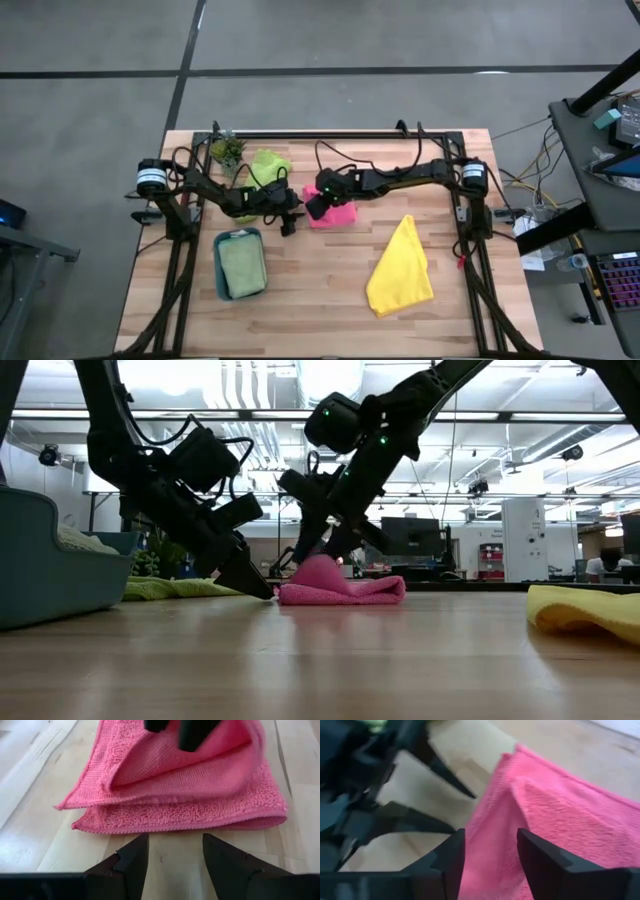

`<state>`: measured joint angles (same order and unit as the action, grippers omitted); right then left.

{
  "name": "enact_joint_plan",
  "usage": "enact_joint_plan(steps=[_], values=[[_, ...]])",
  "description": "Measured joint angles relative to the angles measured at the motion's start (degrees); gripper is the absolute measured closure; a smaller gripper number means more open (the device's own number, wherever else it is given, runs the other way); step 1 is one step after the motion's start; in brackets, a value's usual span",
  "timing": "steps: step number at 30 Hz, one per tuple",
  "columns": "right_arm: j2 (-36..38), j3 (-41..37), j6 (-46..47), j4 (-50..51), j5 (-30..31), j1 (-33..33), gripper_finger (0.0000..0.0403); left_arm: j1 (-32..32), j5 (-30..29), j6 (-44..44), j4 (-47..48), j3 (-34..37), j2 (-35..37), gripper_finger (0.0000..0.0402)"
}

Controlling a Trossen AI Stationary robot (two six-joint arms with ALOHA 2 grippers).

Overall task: Fold microfiber towels
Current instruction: Fold the pink microfiber cloth

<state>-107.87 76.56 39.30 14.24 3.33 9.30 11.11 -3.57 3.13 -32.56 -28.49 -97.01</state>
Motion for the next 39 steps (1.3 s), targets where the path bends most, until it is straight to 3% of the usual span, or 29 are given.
enact_joint_plan(steps=[9,17,26,33,39], values=[[3.5,0.96,-6.57,2.52,-0.28,-1.5,0.021,-0.04,0.11,0.0,0.11,0.02,0.0,0.0231],[6.4,-0.44,-13.34,8.24,4.25,-3.89,0.0274,-0.63,0.35,0.2,0.54,0.08,2.04,0.0231],[6.16,-5.42,-16.04,-1.74,8.88,-8.11,0.0355,-1.05,0.15,5.71,0.51,-0.11,6.58,0.0231],[6.16,-6.58,-16.37,-4.25,10.25,-9.37,0.0367,-0.16,-1.2,14.65,0.09,-2.51,4.78,0.0231],[6.16,-6.58,-16.37,-3.77,10.3,-10.04,0.0367,1.57,-1.25,16.82,-0.05,-5.34,0.78,0.0231]])
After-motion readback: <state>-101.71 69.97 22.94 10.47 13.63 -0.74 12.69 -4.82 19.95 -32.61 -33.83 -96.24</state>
